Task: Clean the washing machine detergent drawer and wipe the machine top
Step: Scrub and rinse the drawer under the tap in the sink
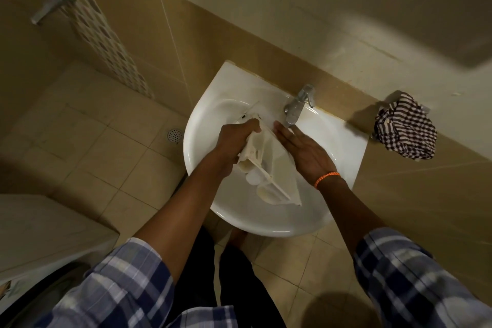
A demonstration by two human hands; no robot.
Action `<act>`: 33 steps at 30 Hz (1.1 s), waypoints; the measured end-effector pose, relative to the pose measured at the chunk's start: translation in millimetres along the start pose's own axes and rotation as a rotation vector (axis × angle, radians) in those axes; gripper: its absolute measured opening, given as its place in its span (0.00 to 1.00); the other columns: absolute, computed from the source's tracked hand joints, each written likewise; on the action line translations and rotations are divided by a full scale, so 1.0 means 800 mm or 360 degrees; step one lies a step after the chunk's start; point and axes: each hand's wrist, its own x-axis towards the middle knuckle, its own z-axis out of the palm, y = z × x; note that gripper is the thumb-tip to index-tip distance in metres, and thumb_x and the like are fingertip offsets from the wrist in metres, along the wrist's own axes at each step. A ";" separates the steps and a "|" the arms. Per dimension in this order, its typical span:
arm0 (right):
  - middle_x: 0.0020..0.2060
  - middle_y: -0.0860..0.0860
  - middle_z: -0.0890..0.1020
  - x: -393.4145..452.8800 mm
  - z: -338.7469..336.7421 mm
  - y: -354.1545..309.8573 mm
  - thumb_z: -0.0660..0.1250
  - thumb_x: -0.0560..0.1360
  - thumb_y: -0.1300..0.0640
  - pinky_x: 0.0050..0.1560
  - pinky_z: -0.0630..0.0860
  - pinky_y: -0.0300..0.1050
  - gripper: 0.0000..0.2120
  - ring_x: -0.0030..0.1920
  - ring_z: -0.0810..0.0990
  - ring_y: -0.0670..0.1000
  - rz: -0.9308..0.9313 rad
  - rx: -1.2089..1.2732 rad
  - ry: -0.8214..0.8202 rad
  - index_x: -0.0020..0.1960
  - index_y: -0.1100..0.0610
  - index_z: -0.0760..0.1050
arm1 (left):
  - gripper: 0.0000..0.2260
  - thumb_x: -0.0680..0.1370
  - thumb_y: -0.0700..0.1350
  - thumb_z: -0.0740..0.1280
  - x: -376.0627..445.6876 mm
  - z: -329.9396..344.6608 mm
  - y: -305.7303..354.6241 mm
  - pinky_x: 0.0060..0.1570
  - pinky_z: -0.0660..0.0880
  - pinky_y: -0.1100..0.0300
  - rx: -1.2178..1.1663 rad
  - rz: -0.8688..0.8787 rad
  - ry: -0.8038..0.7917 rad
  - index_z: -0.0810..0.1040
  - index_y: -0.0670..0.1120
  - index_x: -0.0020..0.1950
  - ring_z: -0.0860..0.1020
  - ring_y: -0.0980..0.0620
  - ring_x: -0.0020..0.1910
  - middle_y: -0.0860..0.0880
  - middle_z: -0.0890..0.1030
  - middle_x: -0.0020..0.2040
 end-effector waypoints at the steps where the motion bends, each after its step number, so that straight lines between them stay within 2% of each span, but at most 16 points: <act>1: 0.86 0.40 0.46 0.006 -0.002 0.002 0.70 0.80 0.66 0.77 0.71 0.52 0.47 0.86 0.49 0.50 0.0001 0.0027 0.0022 0.87 0.46 0.46 | 0.20 0.74 0.51 0.76 -0.002 0.001 0.003 0.38 0.81 0.56 0.0029 -0.0008 -0.0016 0.83 0.44 0.62 0.85 0.45 0.43 0.47 0.85 0.44; 4: 0.86 0.42 0.49 0.015 -0.007 0.001 0.69 0.81 0.67 0.77 0.71 0.56 0.47 0.85 0.54 0.53 -0.0008 0.0085 0.0000 0.87 0.45 0.46 | 0.17 0.78 0.48 0.74 -0.004 -0.004 0.010 0.33 0.80 0.59 0.0108 -0.0011 -0.0069 0.81 0.46 0.66 0.85 0.46 0.43 0.47 0.84 0.48; 7: 0.86 0.39 0.49 0.010 -0.013 -0.016 0.68 0.79 0.71 0.78 0.70 0.53 0.48 0.83 0.61 0.53 -0.0023 0.0154 0.0011 0.87 0.44 0.48 | 0.23 0.71 0.53 0.77 0.000 -0.014 0.011 0.46 0.82 0.54 0.0147 0.0016 -0.0100 0.85 0.44 0.63 0.85 0.43 0.50 0.45 0.86 0.49; 9: 0.85 0.40 0.56 0.007 -0.014 -0.031 0.67 0.82 0.66 0.76 0.71 0.51 0.39 0.81 0.67 0.53 0.0060 0.0292 0.0177 0.86 0.46 0.55 | 0.23 0.67 0.54 0.77 0.000 -0.016 0.008 0.52 0.81 0.50 0.0229 0.0010 -0.0157 0.87 0.42 0.58 0.85 0.44 0.50 0.45 0.87 0.48; 11: 0.82 0.45 0.66 0.007 -0.010 -0.046 0.65 0.85 0.62 0.75 0.74 0.54 0.29 0.78 0.70 0.51 0.0229 0.0561 0.0351 0.84 0.49 0.64 | 0.21 0.69 0.53 0.78 -0.002 -0.016 0.003 0.55 0.82 0.47 0.0344 0.0024 -0.0205 0.87 0.41 0.55 0.85 0.42 0.52 0.42 0.87 0.50; 14: 0.77 0.46 0.74 0.012 -0.006 -0.065 0.64 0.87 0.55 0.69 0.79 0.59 0.22 0.75 0.75 0.51 0.0490 0.0912 0.0437 0.80 0.49 0.70 | 0.32 0.60 0.58 0.79 0.001 -0.016 -0.002 0.65 0.80 0.41 0.0435 0.0065 -0.0248 0.88 0.40 0.58 0.84 0.37 0.61 0.38 0.87 0.58; 17: 0.76 0.42 0.73 0.008 -0.009 -0.079 0.66 0.86 0.57 0.70 0.79 0.50 0.23 0.75 0.75 0.49 0.0652 0.1123 0.0490 0.80 0.48 0.71 | 0.35 0.58 0.59 0.77 0.005 -0.016 0.006 0.64 0.81 0.43 0.0524 0.0081 -0.0283 0.87 0.39 0.59 0.84 0.38 0.61 0.37 0.86 0.59; 20: 0.74 0.48 0.77 -0.006 -0.006 -0.102 0.68 0.85 0.59 0.70 0.75 0.34 0.22 0.73 0.76 0.50 0.0871 0.1223 0.0677 0.78 0.52 0.73 | 0.35 0.58 0.59 0.77 0.011 -0.013 0.016 0.66 0.79 0.44 0.0636 0.0109 -0.0364 0.87 0.40 0.59 0.84 0.42 0.62 0.40 0.87 0.59; 23: 0.73 0.47 0.77 -0.017 0.006 -0.120 0.68 0.85 0.58 0.73 0.73 0.39 0.22 0.73 0.77 0.49 0.1066 0.1304 0.0800 0.79 0.51 0.73 | 0.31 0.62 0.57 0.79 0.010 -0.006 0.028 0.58 0.80 0.51 0.0759 0.0045 -0.0467 0.87 0.41 0.60 0.84 0.44 0.58 0.41 0.87 0.59; 26: 0.73 0.45 0.77 -0.019 0.002 -0.130 0.70 0.84 0.58 0.70 0.72 0.32 0.26 0.69 0.79 0.42 0.1294 0.1464 0.0879 0.80 0.52 0.70 | 0.20 0.73 0.47 0.78 0.011 0.000 0.033 0.51 0.77 0.56 0.0848 0.0063 -0.0513 0.85 0.38 0.62 0.81 0.48 0.53 0.39 0.85 0.60; 28: 0.62 0.45 0.85 -0.011 -0.001 -0.124 0.72 0.82 0.56 0.63 0.74 0.26 0.24 0.57 0.80 0.30 0.1451 0.1552 0.0862 0.77 0.55 0.74 | 0.20 0.73 0.46 0.78 0.015 0.004 0.032 0.51 0.77 0.60 0.0899 0.0079 -0.0533 0.86 0.38 0.62 0.81 0.50 0.53 0.40 0.86 0.62; 29: 0.49 0.44 0.87 -0.005 -0.001 -0.118 0.73 0.82 0.54 0.59 0.77 0.29 0.21 0.48 0.82 0.31 0.1487 0.1580 0.0808 0.73 0.56 0.79 | 0.19 0.73 0.44 0.78 0.016 0.007 0.032 0.50 0.77 0.62 0.0958 0.0088 -0.0549 0.87 0.38 0.62 0.81 0.51 0.53 0.40 0.86 0.62; 30: 0.38 0.47 0.85 0.001 -0.003 -0.112 0.73 0.81 0.51 0.55 0.83 0.38 0.14 0.41 0.82 0.36 0.1512 0.1573 0.0709 0.65 0.54 0.83 | 0.17 0.74 0.43 0.78 0.015 0.010 0.033 0.50 0.76 0.64 0.1025 0.0107 -0.0564 0.87 0.38 0.61 0.81 0.51 0.53 0.41 0.86 0.62; 31: 0.33 0.53 0.81 0.006 -0.002 -0.105 0.73 0.81 0.48 0.51 0.86 0.52 0.08 0.37 0.82 0.46 0.1502 0.1542 0.0642 0.55 0.52 0.84 | 0.17 0.74 0.43 0.78 0.014 0.013 0.034 0.50 0.76 0.65 0.1083 0.0122 -0.0588 0.88 0.39 0.61 0.80 0.52 0.55 0.43 0.87 0.60; 32: 0.32 0.57 0.78 0.010 -0.002 -0.099 0.72 0.81 0.48 0.46 0.86 0.60 0.08 0.36 0.80 0.55 0.1492 0.1481 0.0624 0.47 0.51 0.80 | 0.18 0.73 0.45 0.79 0.014 0.015 0.034 0.51 0.75 0.66 0.1105 0.0143 -0.0593 0.88 0.41 0.61 0.80 0.53 0.56 0.47 0.87 0.59; 33: 0.31 0.57 0.76 0.013 -0.002 -0.091 0.71 0.81 0.50 0.45 0.85 0.62 0.11 0.35 0.78 0.59 0.1505 0.1421 0.0607 0.41 0.50 0.75 | 0.19 0.72 0.46 0.80 0.013 0.015 0.034 0.51 0.76 0.66 0.1095 0.0169 -0.0593 0.88 0.44 0.62 0.81 0.52 0.58 0.51 0.86 0.59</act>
